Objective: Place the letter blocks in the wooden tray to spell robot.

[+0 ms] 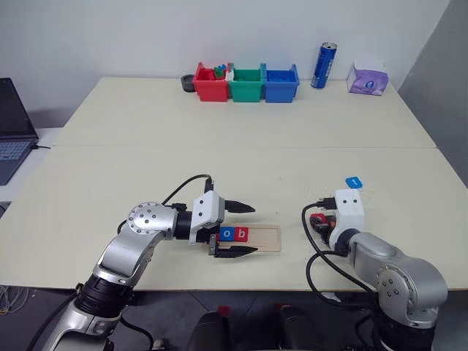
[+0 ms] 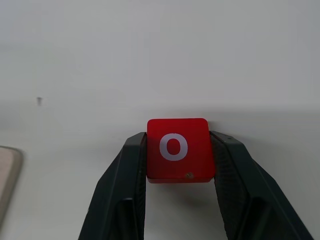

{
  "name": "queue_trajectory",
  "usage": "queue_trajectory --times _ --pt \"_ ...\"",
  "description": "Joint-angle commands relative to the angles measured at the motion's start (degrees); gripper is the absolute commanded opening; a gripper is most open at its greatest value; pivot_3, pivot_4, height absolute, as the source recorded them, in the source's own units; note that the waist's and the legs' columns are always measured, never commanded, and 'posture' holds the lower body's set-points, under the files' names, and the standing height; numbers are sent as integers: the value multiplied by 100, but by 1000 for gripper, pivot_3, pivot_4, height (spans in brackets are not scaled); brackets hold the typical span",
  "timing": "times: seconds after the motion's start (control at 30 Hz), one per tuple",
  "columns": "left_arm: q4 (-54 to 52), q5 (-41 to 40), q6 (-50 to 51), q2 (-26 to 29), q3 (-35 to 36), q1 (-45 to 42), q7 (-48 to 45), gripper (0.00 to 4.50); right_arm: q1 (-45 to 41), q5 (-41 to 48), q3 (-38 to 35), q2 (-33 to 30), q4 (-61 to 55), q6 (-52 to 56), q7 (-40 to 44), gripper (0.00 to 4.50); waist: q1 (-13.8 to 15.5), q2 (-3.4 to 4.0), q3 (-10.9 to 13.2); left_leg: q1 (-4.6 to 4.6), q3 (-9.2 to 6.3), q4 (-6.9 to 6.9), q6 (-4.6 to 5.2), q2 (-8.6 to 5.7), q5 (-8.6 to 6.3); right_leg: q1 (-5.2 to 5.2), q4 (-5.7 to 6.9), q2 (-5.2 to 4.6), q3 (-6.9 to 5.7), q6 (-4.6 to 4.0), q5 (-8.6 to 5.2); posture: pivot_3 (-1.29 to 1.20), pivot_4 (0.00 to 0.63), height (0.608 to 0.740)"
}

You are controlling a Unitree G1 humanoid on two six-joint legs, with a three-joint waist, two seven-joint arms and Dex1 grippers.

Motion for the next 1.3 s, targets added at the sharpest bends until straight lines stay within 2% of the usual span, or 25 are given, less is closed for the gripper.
queue_trajectory --times 0.03,0.3,0.57,0.6,0.67,0.77,0.83,0.9,1.03,1.17,1.3 --pt "-225 -8 -45 -110 37 31 212 4500 3 -39 41 49 -253 168 44 1457 -7 0 0 1 -1 0 0 2 0 0 1 2 0 -1 0 0 150 740" --pt "-312 -23 -6 -210 -34 51 299 4500 -3 13 157 103 -203 271 229 1457 -9 0 0 1 -1 -1 0 3 0 0 0 4 1 -1 -1 0 150 740" --pt "-261 11 -29 -265 -72 0 345 4500 -82 176 -45 237 -314 382 581 4293 -10 -2 -1 1 -2 -2 0 2 0 0 0 4 0 0 -2 0 150 740" --pt "-258 13 -34 -265 -69 3 338 4500 -133 207 -103 233 -352 411 661 4405 -10 -2 -1 2 -2 -2 0 2 0 0 0 4 0 0 -1 0 150 740" --pt "-241 13 -46 -262 -68 4 320 4500 -217 260 -155 -62 -420 356 890 4405 -10 -2 -1 2 -2 -2 0 2 0 0 0 4 0 0 -2 0 150 740" --pt "-171 15 -73 -268 -78 -39 299 4500 -220 405 -186 -1084 -396 -271 1544 4405 -4 -4 2 1 1 -2 0 -2 0 -1 -3 1 -3 0 -1 0 150 740" --pt "-113 11 -88 -280 -78 -84 283 4500 -245 547 -388 -1473 -247 -580 1916 4405 1 -7 3 -2 2 -1 1 -5 0 0 -7 -3 -6 1 -1 0 150 740" --pt "-56 -7 -117 -287 -77 -124 240 4500 -180 693 -494 -2239 -12 -1369 2742 4405 -5 -10 5 -2 2 -1 1 -4 -1 0 -7 0 -5 2 -2 0 150 740" --pt "41 -71 -159 -289 -76 -193 118 4500 298 985 -516 -3184 364 -2947 4302 4405 -3 -16 8 -1 3 -4 3 -3 -2 0 -10 4 -7 4 -4 0 150 740" --pt "157 -87 -228 -349 -99 -278 21 4500 917 755 -316 -3524 1090 -4732 5354 4405 3 -24 13 -3 4 -4 3 1 -2 2 -11 9 -5 1 -4 0 150 740" --pt "290 -41 -262 -482 -142 -439 22 4500 1003 609 -64 -3450 1765 -5611 5648 4405 0 -38 22 3 7 2 3 -1 -2 4 -6 7 -5 3 -3 0 150 740"
